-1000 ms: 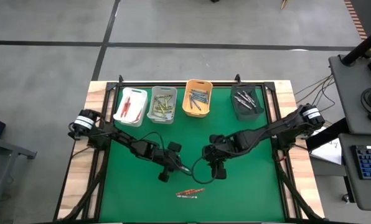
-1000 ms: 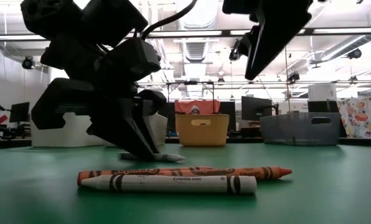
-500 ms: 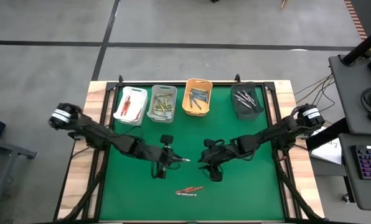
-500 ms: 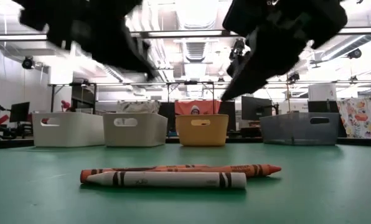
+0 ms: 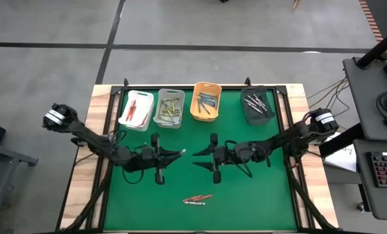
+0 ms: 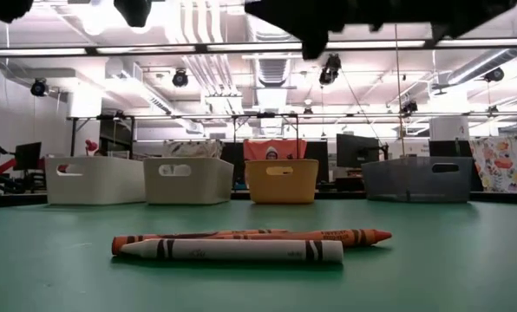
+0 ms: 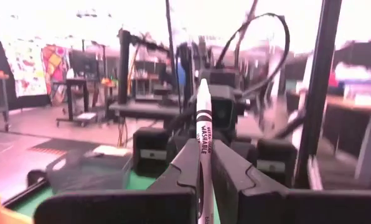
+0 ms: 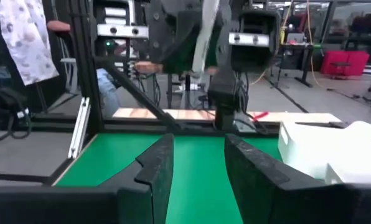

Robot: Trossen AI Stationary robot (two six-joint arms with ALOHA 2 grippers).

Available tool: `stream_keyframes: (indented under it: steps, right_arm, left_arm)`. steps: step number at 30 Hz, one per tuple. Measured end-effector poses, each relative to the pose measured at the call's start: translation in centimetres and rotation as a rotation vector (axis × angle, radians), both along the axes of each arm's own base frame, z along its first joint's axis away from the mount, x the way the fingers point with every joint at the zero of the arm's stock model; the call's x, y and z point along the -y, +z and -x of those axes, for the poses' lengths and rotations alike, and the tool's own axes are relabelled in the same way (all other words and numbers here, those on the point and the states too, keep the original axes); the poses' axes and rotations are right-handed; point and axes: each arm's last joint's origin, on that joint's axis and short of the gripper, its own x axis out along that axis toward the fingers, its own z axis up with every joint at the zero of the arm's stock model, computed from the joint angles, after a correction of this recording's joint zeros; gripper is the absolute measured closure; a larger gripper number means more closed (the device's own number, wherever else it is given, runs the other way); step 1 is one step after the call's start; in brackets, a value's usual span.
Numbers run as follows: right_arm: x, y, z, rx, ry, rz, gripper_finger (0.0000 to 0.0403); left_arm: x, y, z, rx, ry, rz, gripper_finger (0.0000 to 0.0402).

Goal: Sort crayons
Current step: Put the white crayon into the black bin

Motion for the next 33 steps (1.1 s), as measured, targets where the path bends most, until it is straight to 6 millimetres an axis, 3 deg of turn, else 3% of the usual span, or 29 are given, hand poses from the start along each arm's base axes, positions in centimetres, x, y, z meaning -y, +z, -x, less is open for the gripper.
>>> stream_keyframes:
  steps: [6,13,22,26,33]
  right_arm:
    - [-0.3,1.9,-1.7,0.021,0.005,0.008,0.0268]
    - [-0.6,2.8,-3.7,0.003,0.000,0.025,0.0268]
    - [-0.8,3.0,-4.4,-0.008,0.009,0.087,0.0273]
    - [-0.8,3.4,-4.5,0.001,0.004,0.091,0.0297]
    - [-0.7,3.5,-4.6,0.004,-0.021,0.100,0.0383]
  left_arm:
    - [0.4,-0.3,-0.8,0.088,0.010,0.018,0.0401]
    - [1.1,-1.0,-2.4,0.079,0.083,-0.011,0.0401]
    - [1.4,-1.4,-2.8,0.068,0.098,-0.022,0.0401]
    - [1.4,-1.5,-2.9,0.063,0.097,-0.024,0.0393]
    - [1.5,-1.4,-2.8,0.067,0.082,-0.011,0.0366]
